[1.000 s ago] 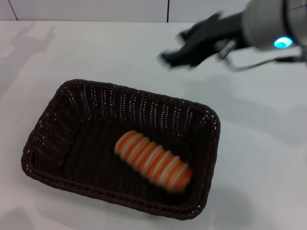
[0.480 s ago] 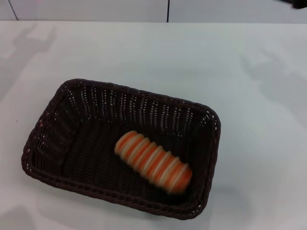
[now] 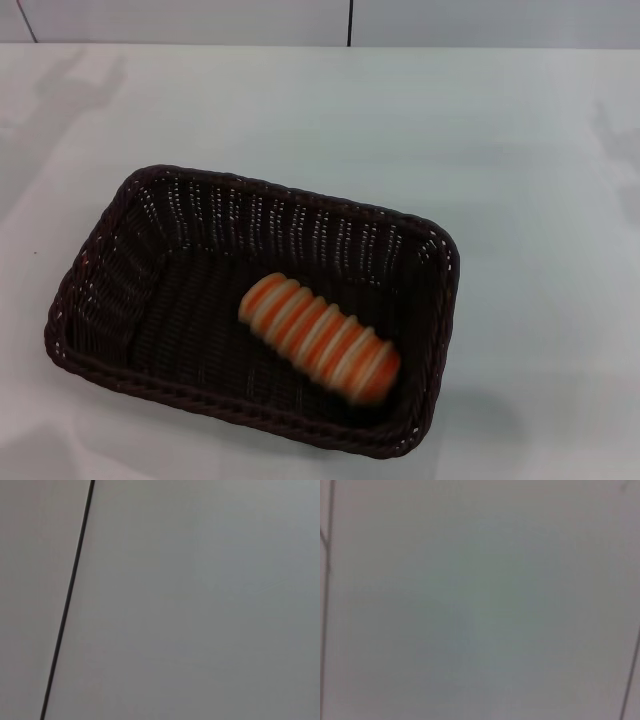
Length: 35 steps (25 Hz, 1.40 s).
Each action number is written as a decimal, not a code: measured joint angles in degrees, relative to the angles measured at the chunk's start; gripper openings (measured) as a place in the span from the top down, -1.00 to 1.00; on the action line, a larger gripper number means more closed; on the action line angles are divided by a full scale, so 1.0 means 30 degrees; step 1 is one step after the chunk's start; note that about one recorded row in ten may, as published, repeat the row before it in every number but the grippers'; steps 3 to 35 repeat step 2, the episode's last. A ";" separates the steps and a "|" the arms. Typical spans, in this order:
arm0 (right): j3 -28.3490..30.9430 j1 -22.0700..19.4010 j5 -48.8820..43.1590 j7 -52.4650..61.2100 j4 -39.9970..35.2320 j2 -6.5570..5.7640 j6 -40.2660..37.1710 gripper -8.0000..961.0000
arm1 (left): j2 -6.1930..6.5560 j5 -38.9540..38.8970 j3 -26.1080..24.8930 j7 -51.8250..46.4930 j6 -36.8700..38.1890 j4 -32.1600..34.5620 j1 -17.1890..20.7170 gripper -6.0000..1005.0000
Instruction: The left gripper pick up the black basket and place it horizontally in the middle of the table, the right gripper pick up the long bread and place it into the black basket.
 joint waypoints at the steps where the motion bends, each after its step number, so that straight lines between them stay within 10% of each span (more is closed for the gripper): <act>1: -0.0032 -0.0020 0.0026 0.0005 -0.0419 -0.0004 -0.0538 -0.28 | 0.0000 0.0000 0.0000 0.0000 0.0000 0.0000 0.0000 -0.25; 35: -0.0094 -0.0035 0.0053 0.0004 -0.0915 -0.0003 -0.1172 -0.28 | -0.0012 -0.0408 0.0026 0.0411 0.0004 0.0371 -0.0050 -0.25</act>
